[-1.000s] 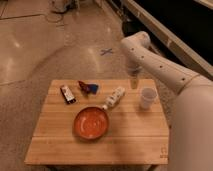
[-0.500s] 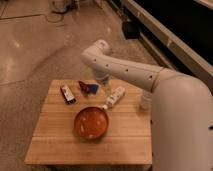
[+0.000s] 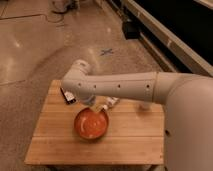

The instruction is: Move the arm in a circular motion

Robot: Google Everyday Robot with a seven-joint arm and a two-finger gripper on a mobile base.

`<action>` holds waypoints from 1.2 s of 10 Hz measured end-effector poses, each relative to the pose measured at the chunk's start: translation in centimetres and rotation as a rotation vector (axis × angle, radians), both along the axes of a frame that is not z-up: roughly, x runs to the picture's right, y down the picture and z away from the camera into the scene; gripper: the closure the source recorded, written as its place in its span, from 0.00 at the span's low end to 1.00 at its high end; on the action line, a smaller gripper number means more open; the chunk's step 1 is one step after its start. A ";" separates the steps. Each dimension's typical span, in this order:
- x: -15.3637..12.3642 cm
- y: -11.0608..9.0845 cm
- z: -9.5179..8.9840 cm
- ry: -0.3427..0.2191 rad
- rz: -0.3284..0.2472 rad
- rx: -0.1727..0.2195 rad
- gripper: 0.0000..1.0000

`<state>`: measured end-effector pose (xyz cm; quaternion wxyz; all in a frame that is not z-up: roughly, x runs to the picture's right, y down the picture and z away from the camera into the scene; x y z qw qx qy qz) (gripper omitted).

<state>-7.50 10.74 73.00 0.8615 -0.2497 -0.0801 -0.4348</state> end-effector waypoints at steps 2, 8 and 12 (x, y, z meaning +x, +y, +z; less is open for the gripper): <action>1.4 3.6 -1.9 -0.037 -0.034 -0.016 0.35; 14.7 6.6 -3.3 0.068 0.248 -0.071 0.35; 27.7 1.9 -0.8 0.245 0.558 -0.040 0.35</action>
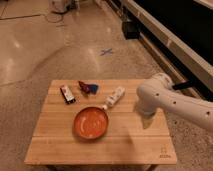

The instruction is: Move the arm in a circular motion

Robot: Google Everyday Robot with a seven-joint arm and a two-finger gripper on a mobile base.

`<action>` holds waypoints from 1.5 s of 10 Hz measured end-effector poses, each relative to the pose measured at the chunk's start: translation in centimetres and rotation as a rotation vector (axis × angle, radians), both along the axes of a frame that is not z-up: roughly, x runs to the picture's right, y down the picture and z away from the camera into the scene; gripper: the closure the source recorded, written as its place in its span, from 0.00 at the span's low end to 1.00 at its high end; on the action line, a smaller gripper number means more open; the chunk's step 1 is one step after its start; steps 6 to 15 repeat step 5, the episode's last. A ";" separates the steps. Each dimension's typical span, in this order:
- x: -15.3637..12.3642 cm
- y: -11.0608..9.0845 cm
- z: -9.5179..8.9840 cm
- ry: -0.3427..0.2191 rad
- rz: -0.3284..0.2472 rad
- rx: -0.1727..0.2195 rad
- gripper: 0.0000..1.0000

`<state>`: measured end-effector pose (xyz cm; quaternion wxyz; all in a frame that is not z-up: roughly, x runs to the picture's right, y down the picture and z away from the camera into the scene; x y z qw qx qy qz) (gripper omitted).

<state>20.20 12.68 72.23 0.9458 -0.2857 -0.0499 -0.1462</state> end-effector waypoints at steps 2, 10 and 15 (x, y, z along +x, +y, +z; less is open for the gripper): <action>3.4 -2.8 1.9 0.068 0.084 -0.001 0.35; 4.0 -6.2 4.6 0.116 0.141 0.000 0.35; 4.0 -6.2 4.6 0.116 0.141 0.000 0.35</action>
